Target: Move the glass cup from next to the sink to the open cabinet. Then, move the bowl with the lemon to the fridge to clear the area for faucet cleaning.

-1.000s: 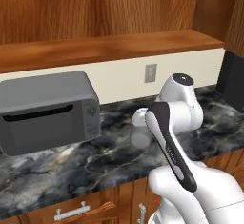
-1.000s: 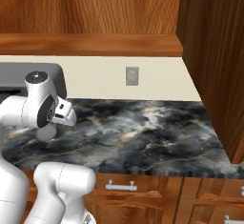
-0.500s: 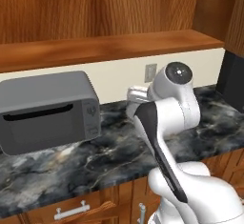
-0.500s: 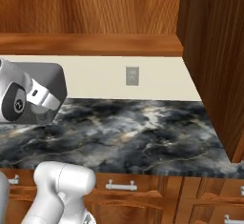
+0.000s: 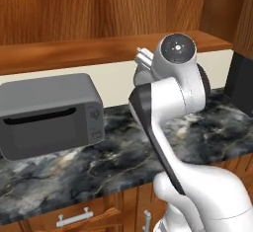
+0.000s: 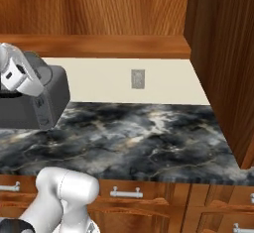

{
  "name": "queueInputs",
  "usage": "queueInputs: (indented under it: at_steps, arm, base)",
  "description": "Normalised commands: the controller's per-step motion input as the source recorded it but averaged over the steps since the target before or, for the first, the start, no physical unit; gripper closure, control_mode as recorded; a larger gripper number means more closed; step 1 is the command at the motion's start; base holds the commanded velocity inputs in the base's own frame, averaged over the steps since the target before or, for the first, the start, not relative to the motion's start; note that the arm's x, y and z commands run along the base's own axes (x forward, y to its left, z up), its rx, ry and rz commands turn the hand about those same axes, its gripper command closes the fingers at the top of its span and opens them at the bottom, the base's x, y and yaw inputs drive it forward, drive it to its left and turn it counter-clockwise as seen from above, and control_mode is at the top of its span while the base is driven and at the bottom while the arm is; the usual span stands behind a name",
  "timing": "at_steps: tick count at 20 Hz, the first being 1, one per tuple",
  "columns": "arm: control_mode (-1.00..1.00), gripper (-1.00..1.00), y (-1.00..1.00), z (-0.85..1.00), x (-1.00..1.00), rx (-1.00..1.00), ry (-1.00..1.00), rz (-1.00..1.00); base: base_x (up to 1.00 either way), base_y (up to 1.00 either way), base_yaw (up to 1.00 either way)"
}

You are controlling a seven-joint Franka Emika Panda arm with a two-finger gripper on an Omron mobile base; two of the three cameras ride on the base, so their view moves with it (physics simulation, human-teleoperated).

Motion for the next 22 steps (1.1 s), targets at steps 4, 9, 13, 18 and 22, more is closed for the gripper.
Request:
queueInputs:
  at_steps: [4,9,13,18,22]
  arm:
    - [-1.00,1.00,-0.11,0.90,0.00,0.36,-0.09,-0.32]
    - [-1.00,1.00,-0.57,0.31,0.00,0.50,-0.05,-0.07]
    - [-1.00,1.00,-0.47,0.11,0.00,0.32,-0.04,0.00]
    - [-1.00,1.00,0.00,-0.08,0.05,-0.01,0.00,0.00]
    - [-1.00,1.00,0.00,-0.01,0.58,0.00,0.00,0.00]
  base:
    - [0.00,0.00,0.00]
    - [0.00,0.00,0.00]
    - [0.00,0.00,0.00]
    - [0.00,0.00,0.00]
    - [0.00,0.00,0.00]
